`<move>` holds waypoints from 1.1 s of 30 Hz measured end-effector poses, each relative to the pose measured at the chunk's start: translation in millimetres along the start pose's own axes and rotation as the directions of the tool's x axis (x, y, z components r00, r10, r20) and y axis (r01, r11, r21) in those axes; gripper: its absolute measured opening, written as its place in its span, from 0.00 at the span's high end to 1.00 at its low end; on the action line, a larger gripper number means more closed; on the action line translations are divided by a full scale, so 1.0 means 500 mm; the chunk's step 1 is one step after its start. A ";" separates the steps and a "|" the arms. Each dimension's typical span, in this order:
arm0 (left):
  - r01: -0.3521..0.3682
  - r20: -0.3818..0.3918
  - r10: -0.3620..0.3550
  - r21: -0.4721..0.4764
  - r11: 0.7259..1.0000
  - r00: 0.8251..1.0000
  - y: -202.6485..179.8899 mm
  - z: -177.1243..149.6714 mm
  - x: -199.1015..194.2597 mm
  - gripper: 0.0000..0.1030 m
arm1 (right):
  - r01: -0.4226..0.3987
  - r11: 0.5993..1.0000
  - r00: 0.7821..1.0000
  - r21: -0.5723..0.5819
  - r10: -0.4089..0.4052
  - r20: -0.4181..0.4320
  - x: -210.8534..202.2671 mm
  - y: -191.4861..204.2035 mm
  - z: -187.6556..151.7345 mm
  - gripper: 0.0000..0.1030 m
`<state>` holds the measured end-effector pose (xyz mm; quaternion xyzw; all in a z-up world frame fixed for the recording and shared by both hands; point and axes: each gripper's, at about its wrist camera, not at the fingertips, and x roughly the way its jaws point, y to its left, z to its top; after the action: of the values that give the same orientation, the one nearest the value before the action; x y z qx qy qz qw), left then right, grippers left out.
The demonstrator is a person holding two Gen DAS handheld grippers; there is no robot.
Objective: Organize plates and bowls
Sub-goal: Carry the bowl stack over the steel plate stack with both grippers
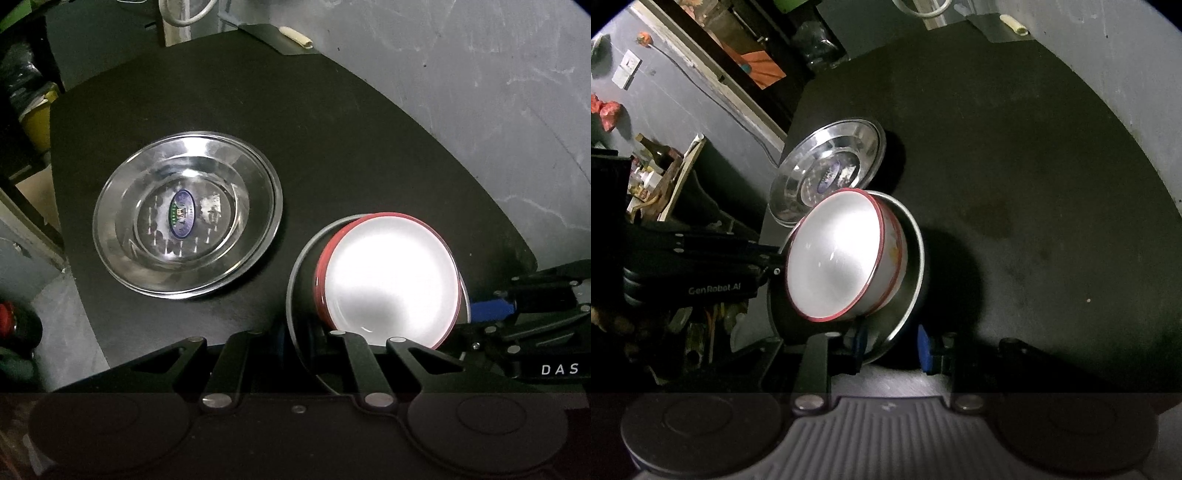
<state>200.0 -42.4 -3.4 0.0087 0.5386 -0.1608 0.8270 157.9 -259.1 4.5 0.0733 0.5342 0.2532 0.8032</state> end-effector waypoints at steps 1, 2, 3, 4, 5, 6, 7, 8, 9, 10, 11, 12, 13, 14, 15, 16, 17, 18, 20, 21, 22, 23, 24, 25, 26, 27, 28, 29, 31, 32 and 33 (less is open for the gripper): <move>0.000 0.003 0.000 -0.001 1.000 1.000 0.001 -0.001 -0.001 0.91 | 0.000 1.000 1.000 -0.002 0.000 0.004 -0.001 0.002 0.001 0.69; 0.000 0.005 0.000 -0.003 1.000 1.000 0.002 -0.002 -0.003 0.91 | -0.001 1.000 1.000 -0.003 0.001 0.007 -0.003 0.002 0.003 0.69; 0.000 0.007 0.000 -0.005 1.000 1.000 0.004 -0.001 -0.004 0.91 | -0.001 1.000 1.000 -0.004 0.001 0.009 -0.003 0.003 0.004 0.69; -0.001 0.010 0.001 -0.005 1.000 1.000 0.004 -0.002 -0.007 0.91 | 0.000 1.000 1.000 -0.007 0.000 0.010 -0.003 0.005 0.005 0.69; -0.003 0.012 0.003 -0.004 1.000 1.000 0.004 -0.002 -0.008 0.91 | 0.002 1.000 1.000 -0.011 -0.002 0.010 -0.003 0.007 0.005 0.69; -0.004 0.013 0.004 -0.003 1.000 1.000 0.004 -0.001 -0.009 0.91 | 0.003 1.000 1.000 -0.013 -0.002 0.010 -0.004 0.008 0.006 0.69; -0.005 0.015 0.005 -0.002 1.000 1.000 0.005 -0.001 -0.009 0.91 | 0.002 1.000 1.000 -0.013 -0.001 0.010 -0.005 0.008 0.007 0.69; -0.006 0.017 0.006 -0.003 1.000 1.000 0.005 0.000 -0.010 0.91 | 0.001 1.000 1.000 -0.014 -0.001 0.011 -0.005 0.010 0.008 0.69; -0.006 0.019 0.006 -0.004 1.000 1.000 0.006 -0.001 -0.011 0.91 | 0.000 1.000 1.000 -0.015 0.000 0.013 -0.006 0.010 0.009 0.69; -0.006 0.021 0.006 -0.005 1.000 1.000 0.007 0.000 -0.012 0.91 | 0.000 1.000 1.000 -0.016 0.000 0.014 -0.007 0.011 0.010 0.69; -0.006 0.023 0.006 -0.007 1.000 1.000 0.008 0.000 -0.013 0.91 | 0.000 1.000 1.000 -0.018 0.000 0.016 -0.008 0.011 0.011 0.69; -0.006 0.026 0.007 -0.009 1.000 1.000 0.009 0.001 -0.014 0.91 | -0.001 1.000 1.000 -0.018 0.002 0.018 -0.008 0.012 0.013 0.69; -0.007 0.028 0.008 -0.010 1.000 1.000 0.009 0.002 -0.016 0.91 | -0.002 1.000 1.000 -0.018 0.002 0.019 -0.010 0.013 0.013 0.69; -0.008 0.031 0.008 -0.011 1.000 0.999 0.009 0.002 -0.018 0.91 | -0.003 1.000 1.000 -0.019 0.003 0.021 -0.011 0.014 0.014 0.69; -0.009 0.034 0.009 -0.012 1.000 0.999 0.010 0.004 -0.020 0.91 | -0.003 1.000 1.000 -0.020 0.004 0.023 -0.014 0.014 0.014 0.69; -0.009 0.037 0.010 -0.014 1.000 0.999 0.011 0.005 -0.021 0.91 | -0.004 1.000 1.000 -0.021 0.005 0.025 -0.014 0.014 0.016 0.69; -0.010 0.040 0.010 -0.015 1.000 0.999 0.012 0.007 -0.023 0.91 | -0.005 1.000 1.000 -0.022 0.006 0.026 -0.015 0.015 0.018 0.69; -0.010 0.043 0.011 -0.016 1.000 0.999 0.013 0.008 -0.025 0.91 | -0.006 1.000 1.000 -0.023 0.007 0.028 -0.016 0.016 0.019 0.69; -0.011 0.051 0.012 -0.021 1.000 0.999 0.015 0.011 -0.030 0.91 | -0.008 1.000 0.999 -0.026 0.009 0.031 -0.017 0.018 0.025 0.69; -0.011 0.055 0.013 -0.024 1.000 0.998 0.016 0.013 -0.032 0.91 | -0.010 1.000 0.999 -0.028 0.011 0.033 -0.018 0.018 0.028 0.69; -0.012 0.059 0.013 -0.027 1.000 0.998 0.018 0.015 -0.035 0.91 | -0.010 1.000 0.999 -0.029 0.011 0.035 -0.018 0.020 0.030 0.69; -0.013 0.063 0.015 -0.030 0.999 0.998 0.019 0.016 -0.036 0.91 | -0.012 0.999 0.999 -0.032 0.013 0.037 -0.019 0.021 0.032 0.69; -0.014 0.067 0.016 -0.033 0.999 0.998 0.020 0.018 -0.039 0.91 | -0.012 0.999 0.999 -0.034 0.014 0.038 -0.019 0.023 0.035 0.69; -0.015 0.071 0.017 -0.035 0.999 0.997 0.022 0.019 -0.042 0.91 | -0.013 0.999 0.999 -0.037 0.015 0.039 -0.019 0.024 0.038 0.69; -0.016 0.076 0.018 -0.037 0.999 0.997 0.023 0.019 -0.046 0.91 | -0.014 0.999 0.999 -0.040 0.016 0.041 -0.020 0.026 0.041 0.69; -0.017 0.080 0.020 -0.040 0.999 0.997 0.024 0.020 -0.048 0.91 | -0.015 0.999 0.999 -0.043 0.017 0.042 -0.020 0.028 0.043 0.69; -0.017 0.084 0.021 -0.044 0.999 0.996 0.026 0.021 -0.051 0.91 | -0.016 0.999 0.999 -0.046 0.018 0.043 -0.021 0.028 0.045 0.69; -0.018 0.088 0.022 -0.047 0.999 0.996 0.028 0.022 -0.054 0.91 | -0.017 0.999 0.999 -0.050 0.019 0.044 -0.021 0.030 0.047 0.69; -0.020 0.096 0.025 -0.054 0.998 0.995 0.030 0.022 -0.061 0.91 | -0.018 0.998 0.999 -0.056 0.020 0.045 -0.020 0.033 0.052 0.69; -0.021 0.099 0.027 -0.058 0.998 0.995 0.032 0.023 -0.062 0.91 | -0.019 0.998 0.999 -0.060 0.022 0.044 -0.020 0.035 0.055 0.69; -0.023 0.102 0.029 -0.061 0.998 0.994 0.034 0.024 -0.064 0.91 | -0.020 0.998 0.999 -0.063 0.023 0.043 -0.019 0.036 0.056 0.69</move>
<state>203.5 -20.2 27.3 -0.0175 0.4997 -0.1341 0.8556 174.2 -243.9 30.9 0.0594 0.5074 0.2769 0.8139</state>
